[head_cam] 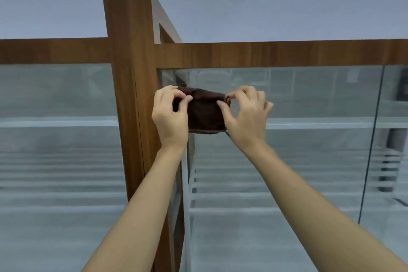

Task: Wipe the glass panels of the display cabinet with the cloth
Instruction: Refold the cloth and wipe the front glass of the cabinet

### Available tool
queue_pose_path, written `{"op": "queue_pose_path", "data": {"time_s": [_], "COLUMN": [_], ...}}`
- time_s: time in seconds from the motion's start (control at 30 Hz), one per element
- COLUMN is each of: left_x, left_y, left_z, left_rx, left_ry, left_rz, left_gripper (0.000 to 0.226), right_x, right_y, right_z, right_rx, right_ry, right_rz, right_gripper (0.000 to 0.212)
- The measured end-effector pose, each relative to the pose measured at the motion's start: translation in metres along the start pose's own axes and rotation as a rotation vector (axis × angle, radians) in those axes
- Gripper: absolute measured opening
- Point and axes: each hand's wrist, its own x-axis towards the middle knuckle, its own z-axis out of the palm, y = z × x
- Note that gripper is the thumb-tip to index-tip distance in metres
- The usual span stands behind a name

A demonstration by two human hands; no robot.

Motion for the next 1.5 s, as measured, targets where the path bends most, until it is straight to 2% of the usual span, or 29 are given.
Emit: {"op": "queue_pose_path", "data": {"time_s": [0.07,0.17,0.3,0.4,0.47,0.6,0.77,0.83,0.97,1.07,1.13,1.2,1.27,1.33,1.43,1.5], "left_x": [-0.005,-0.019,-0.052,-0.060,-0.040,-0.038,-0.192,-0.173,-0.058,-0.063,-0.121,-0.182,-0.191,-0.150,-0.082,-0.088], "left_y": [-0.007,-0.008,0.007,0.018,0.017,0.015,0.030,0.029,0.047,0.051,0.058,0.063,0.062,0.070,0.091,0.099], "left_z": [0.007,0.017,0.030,0.041,0.052,0.073,0.059,0.071,0.105,0.114,0.111,0.102,0.099,0.112,0.141,0.153], "left_rx": [0.140,0.372,0.425,0.482,0.521,0.592,0.597,0.598,0.628,0.629,0.618,0.646,0.652,0.629,0.567,0.568], "left_ry": [0.049,0.084,-0.052,-0.273,-0.292,-0.169,-0.392,-0.363,-0.178,-0.147,-0.268,-0.451,-0.521,-0.481,-0.307,-0.249], "left_rz": [0.064,0.103,0.051,0.013,-0.001,-0.068,-0.005,-0.033,-0.122,-0.138,-0.069,0.087,0.170,0.136,-0.016,-0.033], "left_gripper": [0.007,0.021,0.039,0.070,0.079,0.078,0.076,0.077,0.079,0.078,0.078,0.079,0.080,0.081,0.078,0.073], "right_x": [0.003,0.001,-0.001,-0.013,-0.019,-0.017,-0.010,-0.009,-0.008,-0.011,-0.010,-0.010,-0.010,-0.007,0.000,0.002], "right_y": [0.005,0.013,0.023,0.050,0.074,0.134,0.205,0.223,0.241,0.242,0.241,0.241,0.247,0.260,0.287,0.304], "right_z": [0.007,0.016,0.015,0.001,-0.011,-0.040,-0.075,-0.082,-0.079,-0.075,-0.076,-0.081,-0.088,-0.100,-0.116,-0.122], "right_rx": [-0.042,-0.046,0.026,0.037,-0.036,-0.118,-0.245,-0.298,-0.377,-0.406,-0.392,-0.327,-0.254,-0.240,-0.260,-0.294], "right_ry": [0.027,0.057,0.042,-0.056,-0.049,0.061,0.127,0.092,0.061,0.094,0.082,0.046,0.049,0.117,0.167,0.148], "right_rz": [-0.013,0.005,-0.028,-0.149,-0.218,-0.209,-0.189,-0.207,-0.271,-0.282,-0.286,-0.294,-0.319,-0.321,-0.245,-0.227], "right_gripper": [0.017,0.016,0.021,0.043,0.051,0.049,0.054,0.058,0.064,0.064,0.064,0.063,0.059,0.055,0.053,0.055]}}
